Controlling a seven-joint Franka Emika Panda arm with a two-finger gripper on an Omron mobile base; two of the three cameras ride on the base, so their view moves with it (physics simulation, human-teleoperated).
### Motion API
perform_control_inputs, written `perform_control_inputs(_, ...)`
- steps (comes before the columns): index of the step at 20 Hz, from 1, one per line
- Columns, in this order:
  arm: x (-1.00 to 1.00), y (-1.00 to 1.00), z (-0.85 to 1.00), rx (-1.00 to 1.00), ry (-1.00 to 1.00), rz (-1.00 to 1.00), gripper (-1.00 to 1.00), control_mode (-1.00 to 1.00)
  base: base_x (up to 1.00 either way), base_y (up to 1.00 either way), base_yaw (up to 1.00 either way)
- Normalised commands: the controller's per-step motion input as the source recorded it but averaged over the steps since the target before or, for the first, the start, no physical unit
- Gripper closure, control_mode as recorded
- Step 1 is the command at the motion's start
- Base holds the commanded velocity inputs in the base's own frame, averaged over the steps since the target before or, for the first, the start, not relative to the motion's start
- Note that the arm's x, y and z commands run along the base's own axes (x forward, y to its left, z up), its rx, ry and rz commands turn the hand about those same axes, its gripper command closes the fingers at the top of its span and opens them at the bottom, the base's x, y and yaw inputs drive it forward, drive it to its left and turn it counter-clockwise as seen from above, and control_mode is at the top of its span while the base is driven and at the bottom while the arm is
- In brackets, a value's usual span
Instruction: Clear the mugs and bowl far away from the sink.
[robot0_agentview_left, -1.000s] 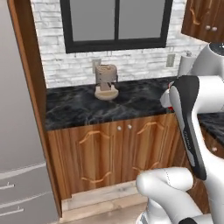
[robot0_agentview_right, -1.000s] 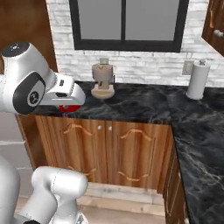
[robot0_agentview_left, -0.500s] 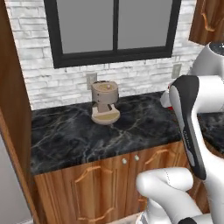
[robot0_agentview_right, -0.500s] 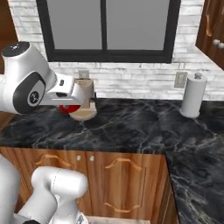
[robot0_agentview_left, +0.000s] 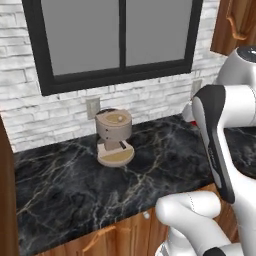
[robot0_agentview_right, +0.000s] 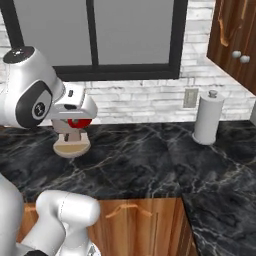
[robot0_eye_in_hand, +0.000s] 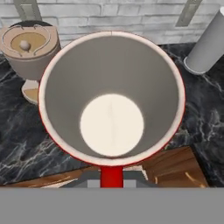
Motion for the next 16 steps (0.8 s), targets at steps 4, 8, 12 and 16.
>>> perform_control_inputs(4, 0.0, 0.0, 0.0, 0.0, 0.0, 0.0, 1.0, 1.0, 0.3, -0.25, -0.28)
perform_control_inputs(8, 0.23, -0.12, -0.06, 0.09, 0.01, -0.05, 1.0, -1.0, 0.22, -0.01, -0.08)
perform_control_inputs(12, 0.52, -0.38, -0.52, 0.19, 0.07, 0.03, 1.0, -1.0, 0.0, 0.0, 0.0)
perform_control_inputs(16, 0.52, -0.23, -0.66, 0.0, 0.03, 0.08, 1.0, -1.0, 0.0, 0.0, 0.0)
